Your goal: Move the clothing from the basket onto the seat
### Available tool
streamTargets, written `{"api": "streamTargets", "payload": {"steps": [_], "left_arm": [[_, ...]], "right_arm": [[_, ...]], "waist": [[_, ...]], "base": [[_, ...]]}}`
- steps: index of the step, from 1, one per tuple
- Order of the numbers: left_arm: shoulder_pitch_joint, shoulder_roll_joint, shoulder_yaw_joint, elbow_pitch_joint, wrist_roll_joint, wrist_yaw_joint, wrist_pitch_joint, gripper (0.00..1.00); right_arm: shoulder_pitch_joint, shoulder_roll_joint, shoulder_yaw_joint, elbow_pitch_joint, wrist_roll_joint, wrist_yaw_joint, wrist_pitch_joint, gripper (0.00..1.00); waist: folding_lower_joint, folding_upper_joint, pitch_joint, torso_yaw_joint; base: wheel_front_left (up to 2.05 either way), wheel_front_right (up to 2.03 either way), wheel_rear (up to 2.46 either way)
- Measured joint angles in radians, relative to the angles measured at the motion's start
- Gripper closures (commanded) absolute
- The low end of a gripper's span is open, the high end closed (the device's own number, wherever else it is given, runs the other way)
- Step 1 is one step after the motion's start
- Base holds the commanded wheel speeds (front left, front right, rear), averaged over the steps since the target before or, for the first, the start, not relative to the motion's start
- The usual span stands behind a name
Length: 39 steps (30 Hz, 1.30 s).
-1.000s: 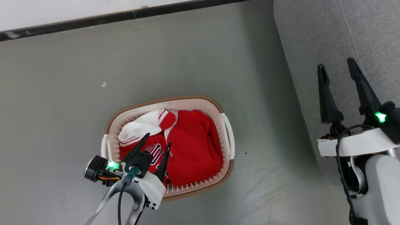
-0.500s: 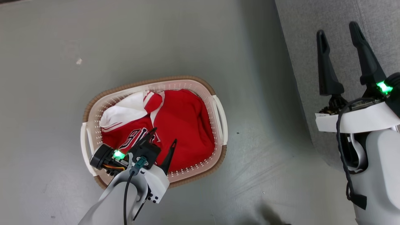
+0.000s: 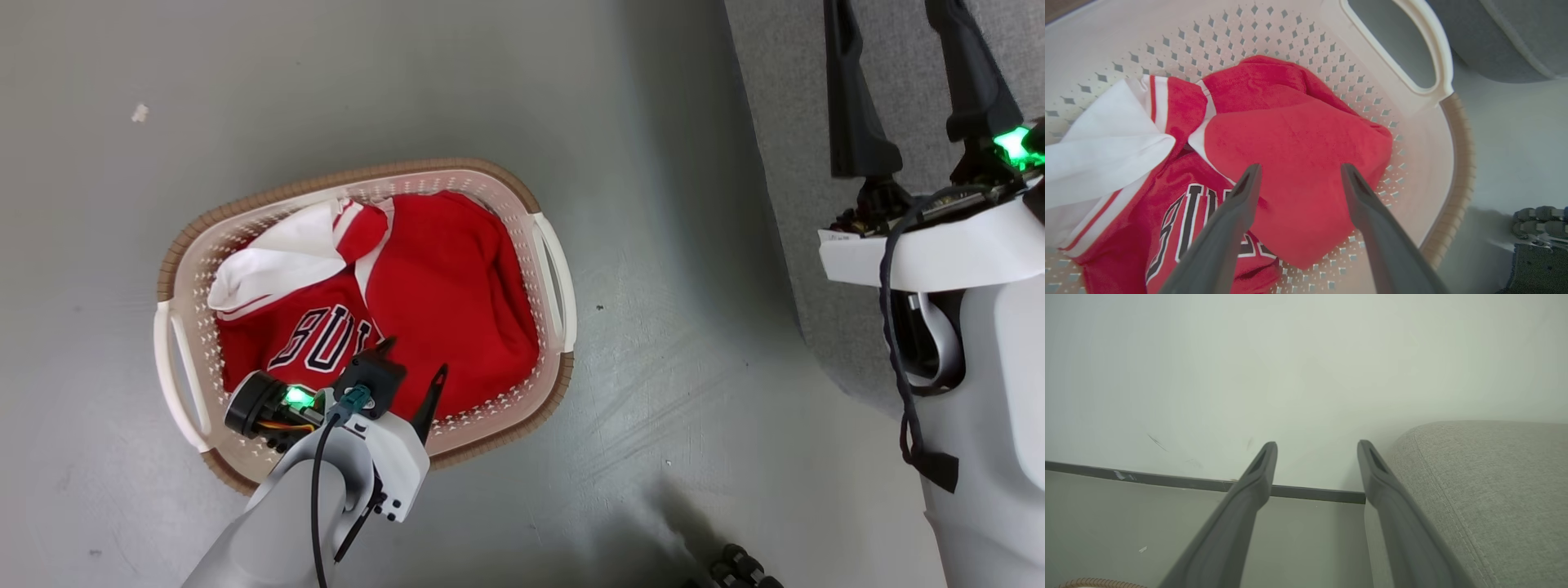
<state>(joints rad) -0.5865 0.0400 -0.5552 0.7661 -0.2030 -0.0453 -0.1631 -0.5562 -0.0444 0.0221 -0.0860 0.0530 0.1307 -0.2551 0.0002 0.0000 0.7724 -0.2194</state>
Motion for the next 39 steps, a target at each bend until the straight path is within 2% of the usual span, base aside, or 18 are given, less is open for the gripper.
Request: {"api": "streamTargets", "payload": {"steps": [11,19,21,24,28,34,39], "left_arm": [[-0.058,0.000,0.014,0.077,-0.019,-0.001,0.039,0.00],[-0.107,0.000,0.044,0.121,-0.040,0.017,0.049,0.00],[-0.118,0.000,0.057,0.135,-0.040,0.058,0.053,0.00],[-0.139,0.002,0.068,0.151,-0.044,0.061,0.054,0.00],[-0.148,0.001,0.069,0.171,-0.040,0.086,0.056,0.00],[-0.159,-0.001,0.085,0.198,-0.064,0.083,0.057,0.00],[-0.160,0.000,0.100,0.207,-0.129,0.026,0.067,0.00]], "right_arm": [[-0.038,0.000,0.012,0.004,0.010,0.000,0.000,0.00],[-0.068,0.000,0.007,0.005,0.019,0.000,0.000,0.00],[-0.069,-0.001,0.006,0.006,0.020,0.000,0.000,0.00],[-0.080,0.000,0.005,0.006,0.021,0.000,0.000,0.00],[-0.097,0.000,0.000,0.007,0.021,0.000,0.000,0.00],[-0.106,0.000,0.003,0.018,0.021,0.000,0.000,0.00],[-0.106,0.000,0.007,0.026,0.021,0.000,0.000,0.00]], "waist": [[0.0000,0.0000,0.067,-0.028],[0.0000,0.0000,0.107,-0.042],[0.0000,0.0001,0.114,-0.044],[0.0000,0.0000,0.124,-0.046],[0.0000,0.0000,0.134,-0.047],[-0.0001,0.0000,0.140,-0.047],[-0.0001,0.0000,0.143,-0.049]], "base": [[0.00,0.00,0.00],[0.00,0.00,0.00],[0.00,0.00,0.00],[0.00,0.00,0.00],[0.00,0.00,0.00],[0.00,0.00,0.00],[0.00,0.00,0.00]]}}
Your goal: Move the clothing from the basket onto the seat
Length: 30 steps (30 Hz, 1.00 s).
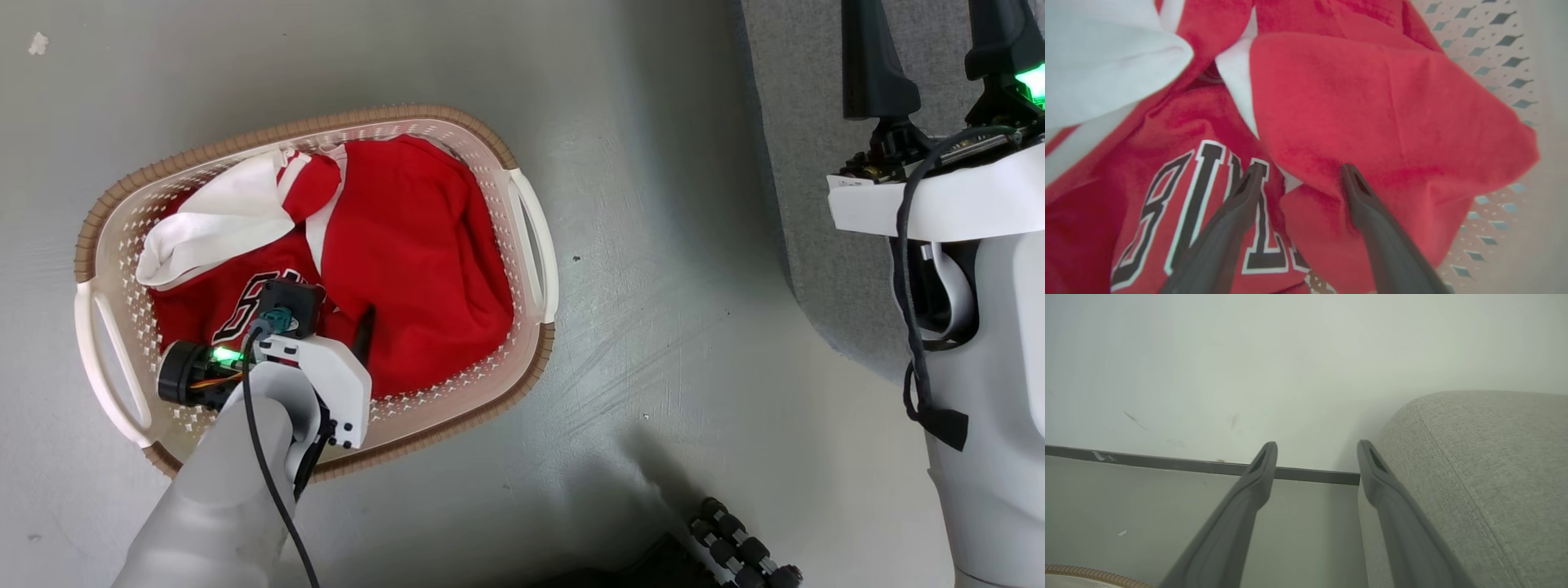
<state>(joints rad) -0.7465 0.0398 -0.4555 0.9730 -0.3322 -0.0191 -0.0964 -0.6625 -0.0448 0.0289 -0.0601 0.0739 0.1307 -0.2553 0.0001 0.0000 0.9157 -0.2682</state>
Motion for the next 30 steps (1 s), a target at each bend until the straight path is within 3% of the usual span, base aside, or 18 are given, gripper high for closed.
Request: {"api": "streamTargets", "payload": {"steps": [2,3,5,6,8,9,10,11,19,30], "left_arm": [[0.000,0.000,-0.005,-0.002,-0.027,-0.032,0.012,0.00],[0.000,-0.001,-0.006,-0.002,-0.046,-0.043,0.017,0.07],[0.000,-0.001,-0.014,-0.005,-0.056,-0.056,0.017,0.31],[0.000,-0.001,-0.013,-0.006,-0.066,-0.060,0.017,0.52],[-0.002,-0.001,-0.016,-0.005,-0.074,-0.062,0.017,0.64],[-0.003,0.000,-0.018,-0.005,-0.074,-0.063,0.017,0.75],[-0.004,0.000,-0.021,-0.007,-0.080,-0.065,0.017,0.95],[-0.004,0.000,-0.027,-0.011,-0.094,-0.074,0.016,1.00],[-0.015,0.000,-0.063,-0.037,-0.124,-0.082,-0.005,1.00],[-0.048,0.000,-0.090,-0.054,-0.060,-0.081,-0.095,1.00]], "right_arm": [[0.000,0.000,0.003,0.002,0.000,0.000,0.000,0.00],[0.000,0.000,0.006,0.003,0.000,0.000,0.000,0.00],[-0.001,0.000,0.011,0.004,0.000,0.000,0.000,0.00],[-0.001,0.000,0.013,0.004,0.000,0.000,0.000,0.00],[-0.001,0.000,0.014,0.005,0.003,0.000,0.000,0.00],[-0.001,0.000,0.015,0.005,0.005,0.000,0.000,0.00],[-0.001,0.000,0.015,0.005,0.005,0.000,0.000,0.00],[-0.001,0.000,0.016,0.005,0.005,0.000,0.000,0.00],[-0.002,0.000,0.008,0.008,0.005,0.000,0.000,0.00],[-0.019,0.000,0.000,0.018,0.006,0.000,0.000,0.00]], "waist": [[0.0000,0.0000,0.001,-0.002],[0.0000,0.0000,0.002,-0.004],[0.0000,0.0000,0.003,-0.006],[0.0000,0.0000,0.004,-0.008],[0.0000,0.0000,0.005,-0.010],[0.0000,0.0000,0.006,-0.011],[0.0000,0.0000,0.006,-0.012],[0.0000,0.0000,0.007,-0.013],[0.0000,0.0000,0.005,-0.015],[0.0000,0.0000,-0.012,0.015]], "base": [[0.00,0.00,0.00],[0.00,0.00,0.00],[0.00,0.00,0.00],[0.00,0.00,0.00],[0.00,0.00,0.00],[0.00,0.00,0.00],[0.00,0.00,0.00],[0.00,0.00,0.00],[0.00,0.00,0.00],[0.00,0.00,0.00]]}}
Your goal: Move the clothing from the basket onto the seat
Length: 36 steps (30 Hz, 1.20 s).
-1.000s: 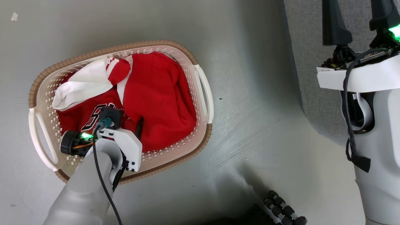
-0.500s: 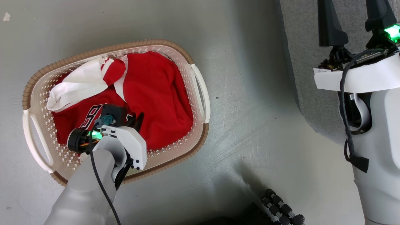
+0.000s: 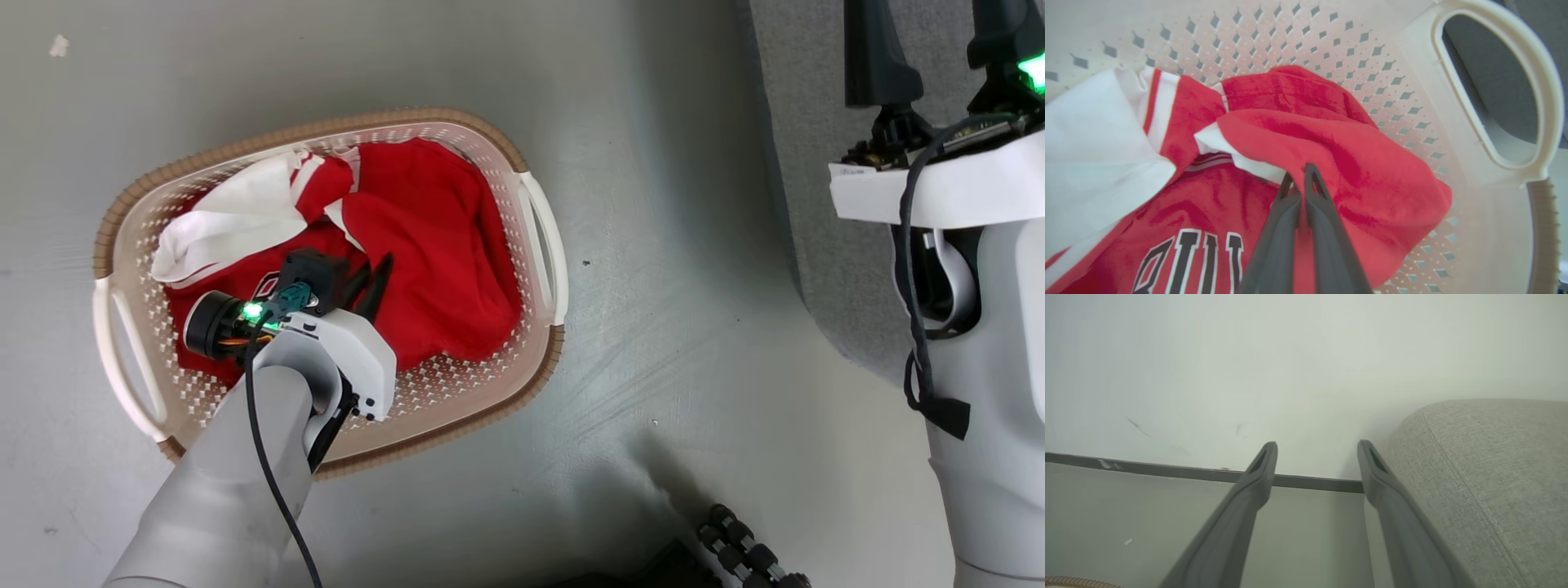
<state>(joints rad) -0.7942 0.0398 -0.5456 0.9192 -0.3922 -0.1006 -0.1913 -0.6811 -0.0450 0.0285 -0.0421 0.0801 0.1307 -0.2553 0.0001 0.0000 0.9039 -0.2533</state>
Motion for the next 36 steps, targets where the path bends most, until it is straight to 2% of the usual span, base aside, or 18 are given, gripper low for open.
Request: {"api": "streamTargets", "payload": {"steps": [7,21,27,36], "left_arm": [[0.000,0.023,-0.005,-0.036,0.020,0.002,-0.034,1.00],[0.008,0.064,0.065,-0.180,0.017,0.047,-0.057,1.00],[0.045,0.073,0.106,-0.293,0.006,0.050,-0.058,1.00],[0.101,0.114,0.157,-0.464,0.016,0.056,-0.058,1.00]], "right_arm": [[-0.006,-0.001,0.014,0.018,-0.002,0.000,0.000,0.00],[-0.003,-0.005,0.029,0.053,-0.011,0.000,0.000,0.00],[0.007,-0.006,0.045,0.073,-0.006,0.000,0.000,0.00],[0.061,-0.009,0.045,0.097,-0.010,0.000,0.000,0.00]], "waist": [[0.0000,0.0000,-0.024,0.028],[0.0000,0.0000,-0.105,0.090],[0.0000,0.0000,-0.153,0.119],[0.0000,0.0000,-0.243,0.157]], "base": [[0.00,0.00,0.00],[0.00,0.00,0.00],[0.00,0.00,0.00],[0.00,0.00,0.00]]}}
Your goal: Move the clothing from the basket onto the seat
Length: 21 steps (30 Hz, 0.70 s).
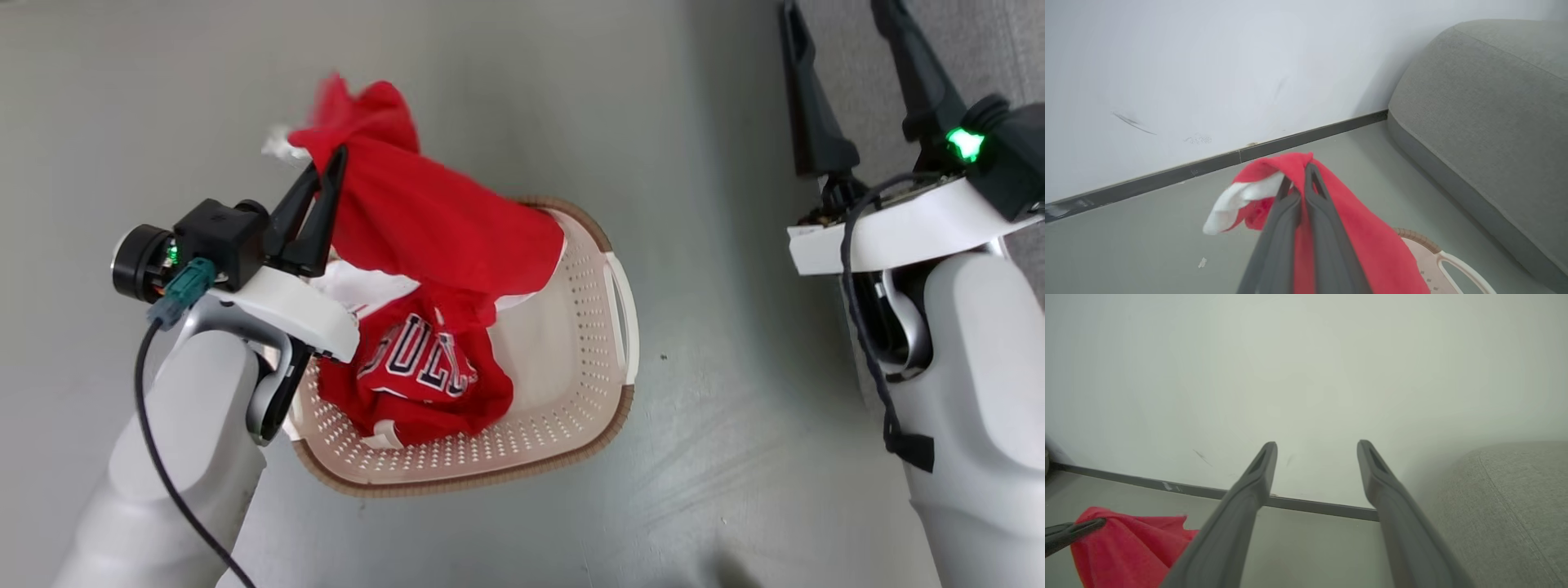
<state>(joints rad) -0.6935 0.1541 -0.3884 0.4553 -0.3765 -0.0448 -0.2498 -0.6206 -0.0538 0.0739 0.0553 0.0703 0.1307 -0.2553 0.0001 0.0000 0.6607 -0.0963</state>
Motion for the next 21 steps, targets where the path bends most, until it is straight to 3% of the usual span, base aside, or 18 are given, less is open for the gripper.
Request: {"api": "streamTargets", "payload": {"steps": [9,21], "left_arm": [[0.049,0.032,0.069,-0.149,-0.002,0.008,-0.003,1.00],[0.050,0.071,0.095,-0.220,-0.002,0.007,-0.003,1.00]], "right_arm": [[0.063,-0.011,0.008,0.032,-0.003,0.000,0.000,0.00],[0.137,-0.025,0.098,0.078,0.002,0.000,0.000,0.00]], "waist": [[0.0000,0.0000,-0.107,0.035],[0.0000,0.0000,-0.259,0.073]], "base": [[0.00,0.00,0.00],[0.00,0.00,0.00]]}}
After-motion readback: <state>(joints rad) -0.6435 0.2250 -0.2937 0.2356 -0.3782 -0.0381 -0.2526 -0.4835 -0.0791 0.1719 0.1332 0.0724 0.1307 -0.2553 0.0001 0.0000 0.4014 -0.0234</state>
